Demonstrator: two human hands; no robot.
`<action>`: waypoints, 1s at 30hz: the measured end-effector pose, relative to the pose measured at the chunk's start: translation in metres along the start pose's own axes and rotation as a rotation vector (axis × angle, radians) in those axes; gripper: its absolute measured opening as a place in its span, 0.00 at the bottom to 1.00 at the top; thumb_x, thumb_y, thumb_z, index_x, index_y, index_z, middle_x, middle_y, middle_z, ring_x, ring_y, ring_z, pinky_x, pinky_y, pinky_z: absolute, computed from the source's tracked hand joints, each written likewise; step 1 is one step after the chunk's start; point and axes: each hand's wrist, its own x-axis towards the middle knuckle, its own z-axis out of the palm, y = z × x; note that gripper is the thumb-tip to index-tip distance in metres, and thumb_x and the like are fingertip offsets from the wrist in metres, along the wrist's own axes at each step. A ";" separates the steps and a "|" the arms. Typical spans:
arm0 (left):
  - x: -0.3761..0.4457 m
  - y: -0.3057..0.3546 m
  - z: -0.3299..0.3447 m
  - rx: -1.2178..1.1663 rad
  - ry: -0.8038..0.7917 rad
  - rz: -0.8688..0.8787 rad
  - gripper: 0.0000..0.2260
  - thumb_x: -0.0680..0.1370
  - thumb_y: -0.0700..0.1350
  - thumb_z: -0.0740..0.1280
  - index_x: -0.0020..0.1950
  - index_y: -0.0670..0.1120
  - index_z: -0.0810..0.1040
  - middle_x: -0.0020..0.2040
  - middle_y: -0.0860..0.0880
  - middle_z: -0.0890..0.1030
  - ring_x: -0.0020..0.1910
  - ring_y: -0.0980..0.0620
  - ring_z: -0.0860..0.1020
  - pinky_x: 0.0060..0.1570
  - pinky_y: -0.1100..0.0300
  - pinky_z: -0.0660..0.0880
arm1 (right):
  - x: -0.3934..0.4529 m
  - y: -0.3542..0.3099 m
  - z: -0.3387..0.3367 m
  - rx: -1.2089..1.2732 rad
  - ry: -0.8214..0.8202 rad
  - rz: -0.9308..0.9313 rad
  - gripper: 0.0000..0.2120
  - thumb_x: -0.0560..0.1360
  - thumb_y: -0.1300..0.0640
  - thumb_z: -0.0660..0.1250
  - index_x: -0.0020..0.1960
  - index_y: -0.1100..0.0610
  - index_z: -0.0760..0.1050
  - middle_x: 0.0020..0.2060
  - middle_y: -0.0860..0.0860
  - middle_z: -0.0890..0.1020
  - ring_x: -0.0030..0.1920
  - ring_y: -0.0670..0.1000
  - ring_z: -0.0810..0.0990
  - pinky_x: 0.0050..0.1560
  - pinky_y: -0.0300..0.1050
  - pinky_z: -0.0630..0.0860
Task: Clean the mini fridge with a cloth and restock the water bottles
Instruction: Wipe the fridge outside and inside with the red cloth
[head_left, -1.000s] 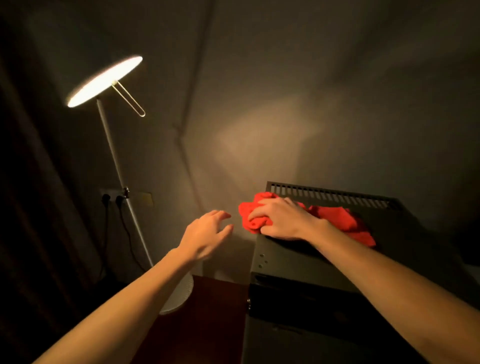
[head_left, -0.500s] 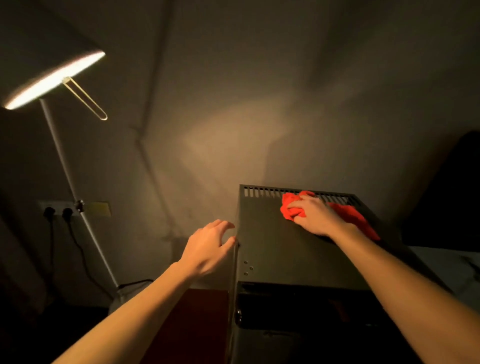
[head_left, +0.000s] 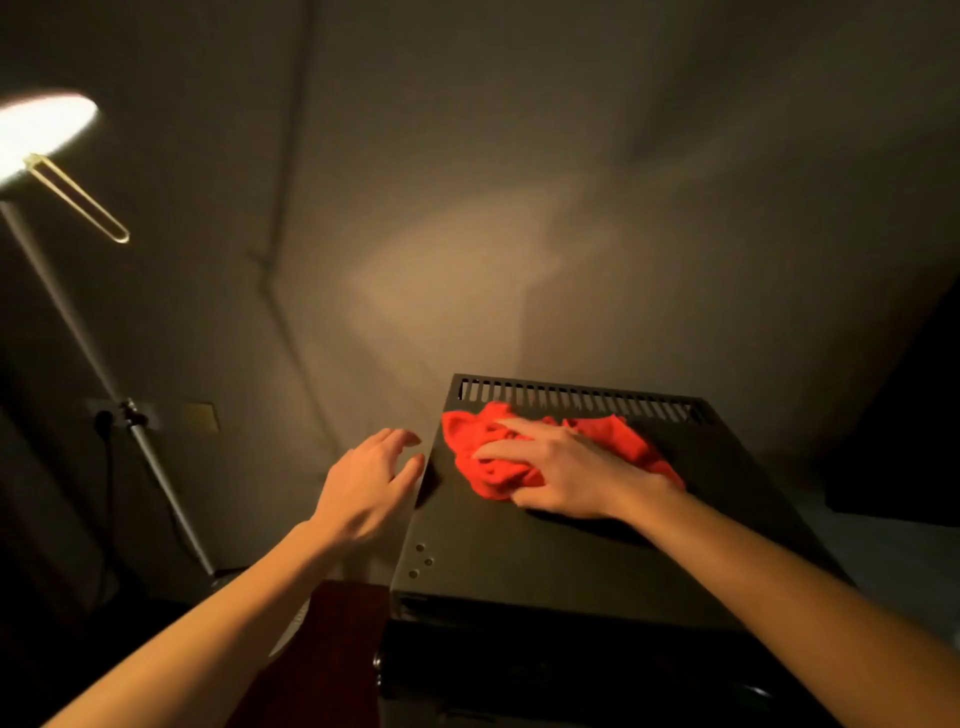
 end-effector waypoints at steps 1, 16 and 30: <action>-0.001 0.001 0.001 0.009 0.008 -0.017 0.22 0.76 0.60 0.52 0.62 0.51 0.75 0.61 0.52 0.79 0.59 0.51 0.77 0.55 0.54 0.73 | 0.000 0.016 -0.003 -0.065 0.006 0.054 0.28 0.72 0.44 0.68 0.70 0.39 0.67 0.75 0.50 0.64 0.74 0.51 0.63 0.72 0.60 0.60; -0.026 -0.020 0.005 -0.100 0.019 -0.078 0.18 0.79 0.58 0.57 0.60 0.50 0.76 0.58 0.52 0.80 0.58 0.50 0.77 0.54 0.56 0.72 | 0.032 -0.050 0.016 0.064 0.106 0.119 0.23 0.69 0.53 0.66 0.64 0.42 0.75 0.68 0.53 0.72 0.67 0.59 0.72 0.64 0.55 0.71; -0.083 -0.089 -0.047 -0.513 -0.258 0.250 0.23 0.69 0.61 0.68 0.63 0.58 0.71 0.58 0.58 0.80 0.57 0.57 0.78 0.57 0.52 0.75 | 0.021 -0.209 0.040 -0.002 -0.014 -0.026 0.26 0.65 0.55 0.69 0.63 0.44 0.74 0.60 0.49 0.76 0.57 0.51 0.79 0.54 0.46 0.76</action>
